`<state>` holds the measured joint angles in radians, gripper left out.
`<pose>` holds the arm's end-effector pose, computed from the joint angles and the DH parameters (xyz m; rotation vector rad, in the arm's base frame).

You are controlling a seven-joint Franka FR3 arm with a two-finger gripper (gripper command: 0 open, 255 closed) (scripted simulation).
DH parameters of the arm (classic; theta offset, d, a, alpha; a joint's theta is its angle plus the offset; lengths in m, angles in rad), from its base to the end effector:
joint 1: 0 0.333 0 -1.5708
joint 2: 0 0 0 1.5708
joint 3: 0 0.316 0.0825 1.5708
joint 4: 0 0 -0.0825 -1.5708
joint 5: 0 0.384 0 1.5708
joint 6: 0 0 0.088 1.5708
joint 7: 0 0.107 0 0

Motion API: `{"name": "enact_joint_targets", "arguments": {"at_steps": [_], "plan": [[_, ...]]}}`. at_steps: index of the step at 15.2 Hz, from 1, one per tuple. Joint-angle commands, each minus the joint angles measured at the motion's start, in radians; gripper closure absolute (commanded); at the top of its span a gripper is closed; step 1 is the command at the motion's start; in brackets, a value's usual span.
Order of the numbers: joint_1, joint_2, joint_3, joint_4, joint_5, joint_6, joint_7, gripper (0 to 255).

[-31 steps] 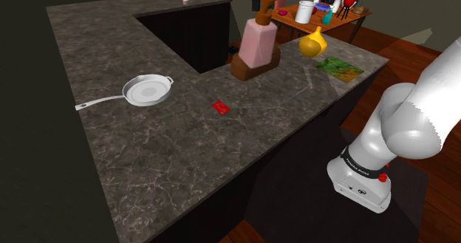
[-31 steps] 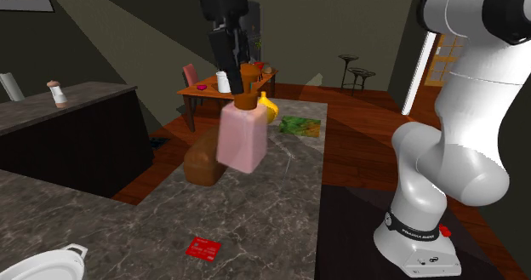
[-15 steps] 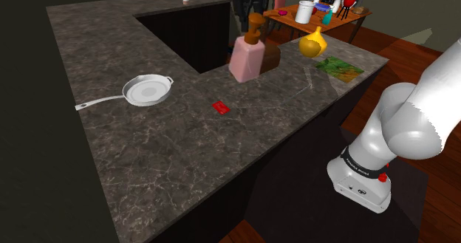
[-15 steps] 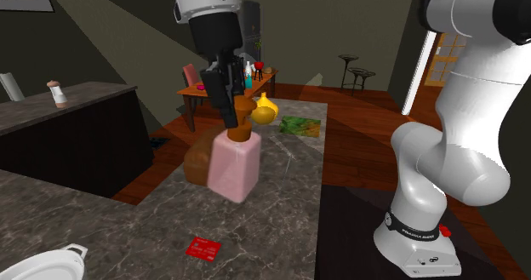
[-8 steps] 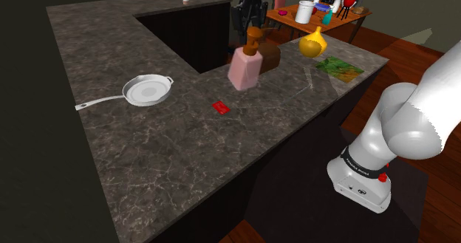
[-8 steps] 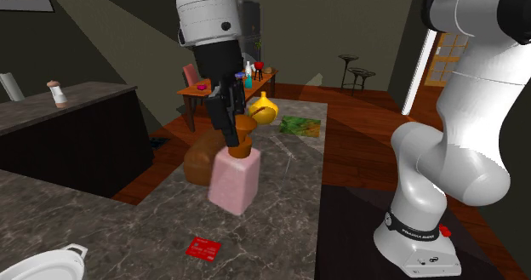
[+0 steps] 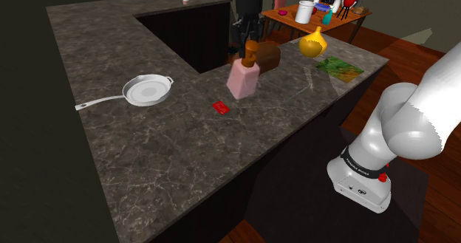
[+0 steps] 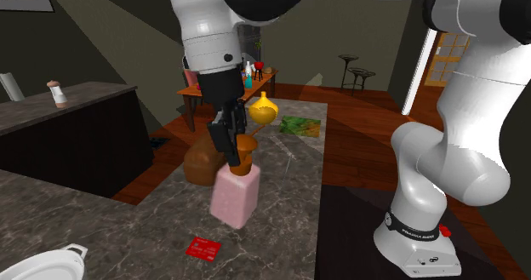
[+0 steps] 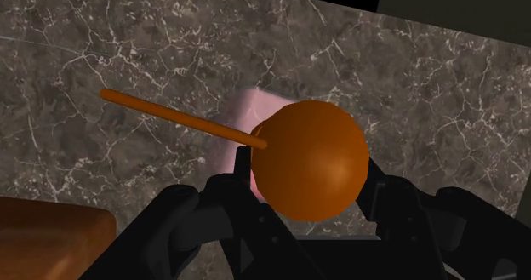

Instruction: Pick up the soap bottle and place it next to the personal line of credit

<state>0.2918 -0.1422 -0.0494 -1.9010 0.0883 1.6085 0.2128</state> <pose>0.4841 0.1278 0.5482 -3.0722 -0.0317 0.2587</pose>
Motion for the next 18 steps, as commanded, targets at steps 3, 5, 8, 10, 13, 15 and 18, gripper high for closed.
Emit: {"name": "enact_joint_targets", "arguments": {"at_steps": [3, 5, 8, 10, 13, 15, 18], "plan": [[0.000, -0.002, 0.000, -0.056, 0.000, 0.055, -0.005, 255], [0.000, 0.000, 0.000, -0.081, 0.001, 0.082, -0.007, 255], [0.000, 0.004, 0.000, -0.118, 0.001, 0.122, -0.011, 255], [0.000, 0.007, 0.000, -0.141, 0.002, 0.148, -0.013, 255], [0.000, 0.014, 0.001, -0.174, 0.003, 0.188, -0.017, 255], [0.000, 0.020, 0.001, -0.195, 0.004, 0.214, -0.019, 255], [0.001, 0.030, 0.001, -0.224, 0.006, 0.254, -0.023, 255]]}}
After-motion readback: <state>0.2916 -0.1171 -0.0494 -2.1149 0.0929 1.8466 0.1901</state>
